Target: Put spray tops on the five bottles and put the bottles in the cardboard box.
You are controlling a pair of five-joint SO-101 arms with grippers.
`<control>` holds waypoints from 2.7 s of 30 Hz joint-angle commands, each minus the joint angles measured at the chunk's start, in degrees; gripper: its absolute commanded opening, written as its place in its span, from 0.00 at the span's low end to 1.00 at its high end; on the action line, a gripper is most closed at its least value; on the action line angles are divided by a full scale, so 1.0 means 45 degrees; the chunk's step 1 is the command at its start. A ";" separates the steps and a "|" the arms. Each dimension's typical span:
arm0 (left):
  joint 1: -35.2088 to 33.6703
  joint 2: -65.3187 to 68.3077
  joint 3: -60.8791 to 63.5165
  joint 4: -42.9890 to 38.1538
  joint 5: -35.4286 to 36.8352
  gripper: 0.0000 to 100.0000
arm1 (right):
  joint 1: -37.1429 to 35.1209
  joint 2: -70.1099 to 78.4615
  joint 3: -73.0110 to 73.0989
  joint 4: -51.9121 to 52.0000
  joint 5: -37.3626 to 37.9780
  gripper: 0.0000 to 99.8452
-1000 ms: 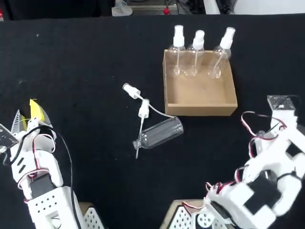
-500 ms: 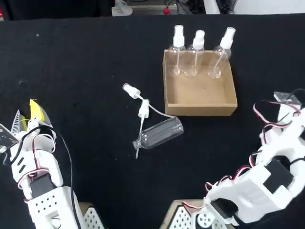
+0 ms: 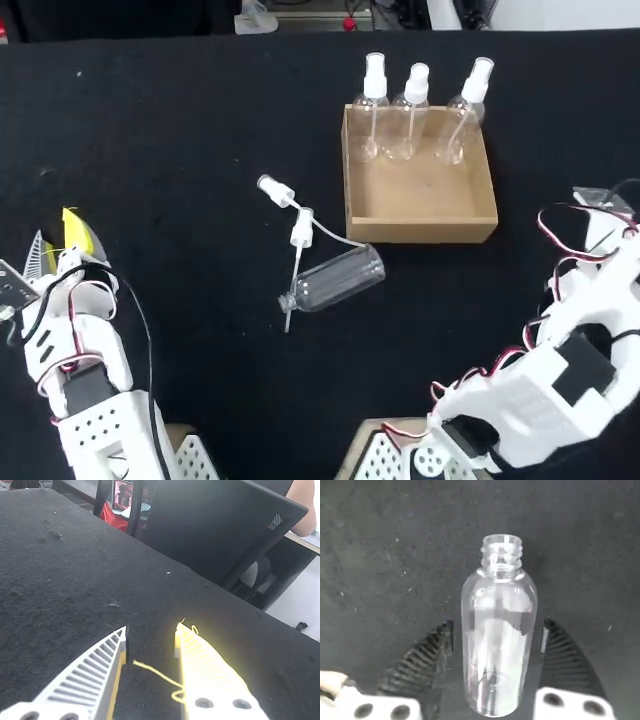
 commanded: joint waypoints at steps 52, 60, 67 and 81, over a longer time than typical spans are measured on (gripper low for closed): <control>-0.0147 -0.0176 0.0303 -0.0176 0.0117 0.16 | 0.0313 0.3917 -0.4347 0.2833 0.1993 0.32; -0.0147 -0.0176 0.0303 -0.0176 0.0117 0.16 | 0.0469 0.4073 -0.4386 0.3145 0.1641 0.18; -0.0147 -0.0176 0.0303 -0.0176 0.0117 0.16 | 0.0430 0.4151 -0.4308 0.3302 0.1485 0.18; -0.0147 -0.0176 0.0303 -0.0176 0.0117 0.16 | 0.0508 0.4171 -0.4269 0.3243 0.1192 0.31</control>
